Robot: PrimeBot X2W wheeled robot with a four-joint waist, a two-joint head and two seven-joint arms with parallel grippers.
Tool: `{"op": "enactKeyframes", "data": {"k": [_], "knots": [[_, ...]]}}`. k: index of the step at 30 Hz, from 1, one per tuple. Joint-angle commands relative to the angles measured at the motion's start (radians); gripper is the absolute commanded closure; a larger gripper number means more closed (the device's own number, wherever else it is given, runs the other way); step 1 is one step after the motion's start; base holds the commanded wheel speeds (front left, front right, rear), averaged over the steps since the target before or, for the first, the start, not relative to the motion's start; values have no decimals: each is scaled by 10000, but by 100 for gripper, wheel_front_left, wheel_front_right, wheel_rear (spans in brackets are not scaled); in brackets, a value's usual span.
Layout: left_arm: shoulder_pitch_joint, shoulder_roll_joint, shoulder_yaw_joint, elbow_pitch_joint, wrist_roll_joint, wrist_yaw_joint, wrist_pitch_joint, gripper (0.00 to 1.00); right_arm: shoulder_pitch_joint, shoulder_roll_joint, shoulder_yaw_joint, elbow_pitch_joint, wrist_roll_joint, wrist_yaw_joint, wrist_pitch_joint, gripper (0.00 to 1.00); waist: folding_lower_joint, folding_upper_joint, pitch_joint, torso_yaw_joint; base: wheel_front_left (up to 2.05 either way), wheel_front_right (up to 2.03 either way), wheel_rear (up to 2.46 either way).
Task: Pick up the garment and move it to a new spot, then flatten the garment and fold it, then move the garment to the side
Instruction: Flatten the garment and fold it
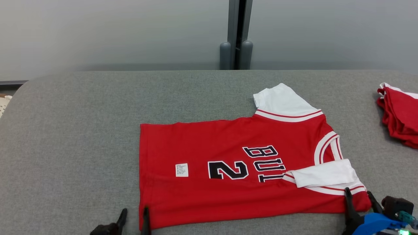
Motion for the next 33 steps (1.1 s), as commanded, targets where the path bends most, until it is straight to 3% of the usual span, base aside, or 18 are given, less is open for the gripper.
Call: {"op": "enactKeyframes", "data": {"k": [1,9,20,33], "knots": [[-342,0,93,-191,160,71,-30,0,-178,-40,39,-165,-331,0,-14,0,2,-1,101,58,0,0,0],[-1087,1,245,-776,551,22,-30,0,-704,47,-221,-736,-1424,0,-24,0,2,-1,447,251,0,0,0],[-3353,0,629,-274,1108,-352,-30,0,-2614,209,-172,-1132,-1958,0,-26,0,2,-1,1612,152,0,0,0],[-6268,394,589,2683,1325,-697,-29,0,-3788,286,444,-1435,-1872,0,-25,0,2,-1,2689,-231,0,0,0]]}}
